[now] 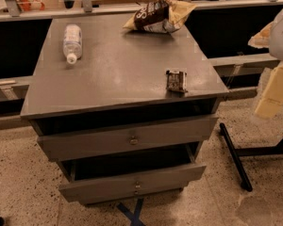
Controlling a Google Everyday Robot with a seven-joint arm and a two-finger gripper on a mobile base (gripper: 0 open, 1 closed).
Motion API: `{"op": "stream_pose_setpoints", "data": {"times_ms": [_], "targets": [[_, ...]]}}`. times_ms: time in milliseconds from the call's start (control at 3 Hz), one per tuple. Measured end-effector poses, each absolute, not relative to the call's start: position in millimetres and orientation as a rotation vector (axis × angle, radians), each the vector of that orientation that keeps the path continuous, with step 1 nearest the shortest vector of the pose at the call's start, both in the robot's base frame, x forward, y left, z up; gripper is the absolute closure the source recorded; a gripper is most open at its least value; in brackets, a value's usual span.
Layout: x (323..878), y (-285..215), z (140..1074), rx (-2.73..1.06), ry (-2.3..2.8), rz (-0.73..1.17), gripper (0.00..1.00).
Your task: Move blue plastic bottle near brown chip bag
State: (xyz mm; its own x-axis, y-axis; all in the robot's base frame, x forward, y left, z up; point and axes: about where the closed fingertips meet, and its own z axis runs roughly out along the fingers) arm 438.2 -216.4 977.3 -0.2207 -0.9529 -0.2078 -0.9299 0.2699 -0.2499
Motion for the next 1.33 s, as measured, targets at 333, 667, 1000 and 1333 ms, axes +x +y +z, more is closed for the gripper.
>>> {"op": "stream_pose_setpoints", "data": {"times_ms": [333,667,1000,1333], "targets": [[438.2,-216.3,977.3,-1.722,2.229,-0.102,0.0],[446.5,-209.2,971.0,-1.669,2.193,-0.058,0.0],[450.1,-185.3,944.7,-1.494,2.163,0.083,0.0],[461.6,-152.4,917.1,-1.37,2.121,0.178,0.0]]}}
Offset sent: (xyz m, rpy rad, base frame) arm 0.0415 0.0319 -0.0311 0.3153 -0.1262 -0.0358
